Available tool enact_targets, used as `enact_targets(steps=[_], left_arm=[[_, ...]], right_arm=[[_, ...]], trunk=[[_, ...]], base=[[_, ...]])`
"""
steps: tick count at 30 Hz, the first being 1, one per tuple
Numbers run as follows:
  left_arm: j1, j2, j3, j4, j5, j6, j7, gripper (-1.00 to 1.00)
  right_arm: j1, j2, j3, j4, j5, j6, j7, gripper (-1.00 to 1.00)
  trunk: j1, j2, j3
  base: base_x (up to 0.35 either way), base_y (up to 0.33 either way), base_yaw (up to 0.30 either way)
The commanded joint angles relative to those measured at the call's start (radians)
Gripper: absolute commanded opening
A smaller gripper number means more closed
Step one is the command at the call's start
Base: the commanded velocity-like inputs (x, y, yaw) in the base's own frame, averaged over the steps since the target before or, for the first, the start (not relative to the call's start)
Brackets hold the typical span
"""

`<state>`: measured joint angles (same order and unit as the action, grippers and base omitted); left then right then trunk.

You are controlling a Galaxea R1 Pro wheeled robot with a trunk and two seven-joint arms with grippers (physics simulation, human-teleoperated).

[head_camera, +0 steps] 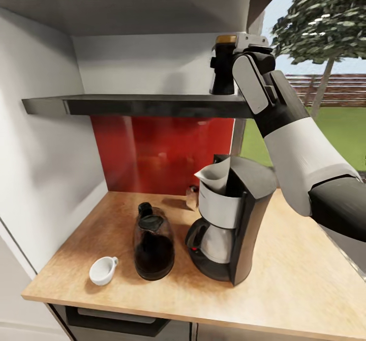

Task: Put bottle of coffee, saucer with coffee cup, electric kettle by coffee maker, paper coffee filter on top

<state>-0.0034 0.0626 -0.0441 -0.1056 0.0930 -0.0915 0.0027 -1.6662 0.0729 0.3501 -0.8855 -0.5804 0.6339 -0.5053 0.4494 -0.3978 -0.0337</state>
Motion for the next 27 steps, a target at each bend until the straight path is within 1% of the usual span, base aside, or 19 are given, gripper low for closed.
enact_targets(steps=[1, 4, 6, 18, 23, 25, 27], left_arm=[[0.0, 0.0, -0.005, 0.0, 0.01, -0.002, 0.0, 1.0], [0.0, 0.0, -0.006, 0.0, 0.01, -0.003, 0.0, 1.0], [0.0, 0.0, -0.006, 0.0, 0.01, -0.002, 0.0, 1.0], [0.0, -0.001, -0.006, 0.0, 0.01, -0.003, 0.0, 1.0], [0.0, -0.001, -0.006, 0.0, 0.01, -0.004, -0.001, 1.0], [0.0, 0.0, -0.005, 0.0, 0.01, -0.004, -0.001, 1.0], [-0.001, 0.0, -0.005, 0.0, 0.01, -0.004, -0.001, 1.0]], right_arm=[[-0.001, -0.001, 0.003, -0.001, -0.009, 0.001, -0.01, -1.0], [-0.001, -0.001, 0.003, -0.001, -0.009, 0.001, -0.01, -1.0], [-0.001, -0.001, 0.003, -0.001, -0.009, 0.001, -0.01, -1.0], [-0.001, -0.001, 0.003, -0.001, -0.009, 0.001, -0.01, -1.0], [0.0, -0.001, 0.003, 0.0, -0.009, 0.001, -0.01, -1.0], [0.003, -0.002, 0.003, 0.001, -0.008, 0.0, -0.01, -1.0], [0.038, -0.002, 0.003, 0.002, -0.007, -0.001, -0.01, -1.0]], trunk=[[0.001, -0.002, -0.002], [0.001, -0.002, -0.002], [0.001, -0.002, -0.002], [0.001, -0.002, -0.002], [0.001, -0.002, -0.002], [0.001, -0.002, -0.002], [0.001, -0.002, -0.002]], base=[[0.0, -0.286, 0.0], [0.0, -0.285, -0.015], [0.0, -0.285, -0.171], [-0.025, -0.283, -0.276], [-0.068, -0.081, -0.288], [-0.013, -0.009, -0.121], [-0.002, -0.001, -0.019]])
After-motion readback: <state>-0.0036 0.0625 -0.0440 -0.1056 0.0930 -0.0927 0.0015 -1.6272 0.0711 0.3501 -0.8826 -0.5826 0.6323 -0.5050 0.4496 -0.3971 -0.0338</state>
